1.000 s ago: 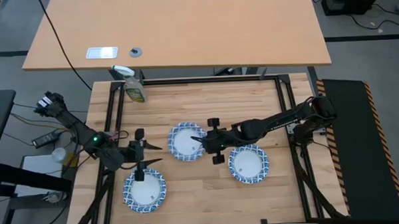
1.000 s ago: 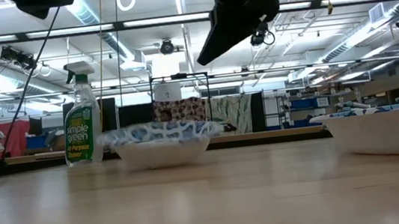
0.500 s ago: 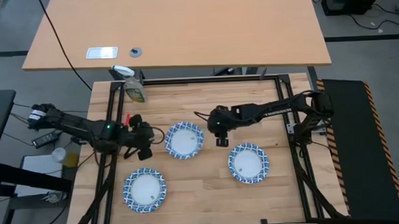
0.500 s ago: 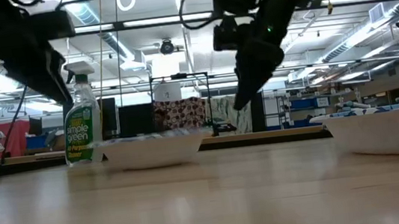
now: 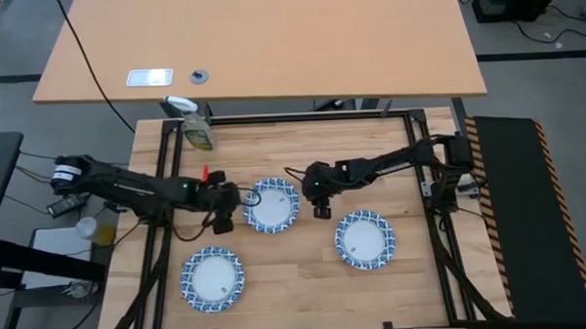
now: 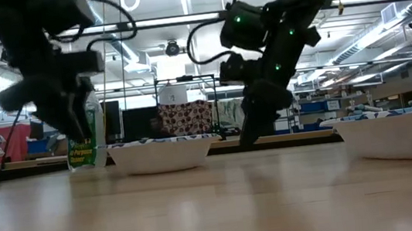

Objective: Nest bowls inside each other
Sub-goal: Stack the blue patterned bowl on top of the blue patterned bowl

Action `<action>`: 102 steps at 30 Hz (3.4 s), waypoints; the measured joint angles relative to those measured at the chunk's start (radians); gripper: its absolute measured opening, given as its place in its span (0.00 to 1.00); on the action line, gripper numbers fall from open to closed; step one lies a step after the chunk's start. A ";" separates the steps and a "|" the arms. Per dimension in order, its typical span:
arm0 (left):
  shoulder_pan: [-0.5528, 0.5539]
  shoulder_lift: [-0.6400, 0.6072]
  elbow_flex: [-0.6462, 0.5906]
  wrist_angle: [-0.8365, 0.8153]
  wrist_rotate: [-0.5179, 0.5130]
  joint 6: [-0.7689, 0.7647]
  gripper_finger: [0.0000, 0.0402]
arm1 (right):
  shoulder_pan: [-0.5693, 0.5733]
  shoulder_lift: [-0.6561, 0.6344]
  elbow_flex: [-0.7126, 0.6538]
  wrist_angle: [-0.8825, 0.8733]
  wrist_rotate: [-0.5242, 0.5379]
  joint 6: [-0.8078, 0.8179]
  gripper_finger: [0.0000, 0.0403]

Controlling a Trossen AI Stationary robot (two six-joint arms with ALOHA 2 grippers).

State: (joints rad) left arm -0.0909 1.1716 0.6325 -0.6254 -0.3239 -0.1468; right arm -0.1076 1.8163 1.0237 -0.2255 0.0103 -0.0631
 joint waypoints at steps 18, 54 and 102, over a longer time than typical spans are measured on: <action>0.019 0.004 -0.354 0.659 0.032 0.001 0.45 | 0.000 0.166 0.001 0.361 -0.076 0.001 0.38; -0.645 -0.140 0.019 0.077 -0.027 -0.617 0.45 | 0.329 0.112 0.182 0.489 0.025 0.071 0.38; -1.253 -0.035 0.234 -0.593 -0.157 -1.630 0.45 | 0.305 0.232 0.571 -0.194 0.080 0.051 0.38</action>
State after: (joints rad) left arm -1.3443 1.1363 0.8668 -1.2185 -0.4811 -1.7769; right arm 0.1972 2.0486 1.5944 -0.4198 0.0907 -0.0121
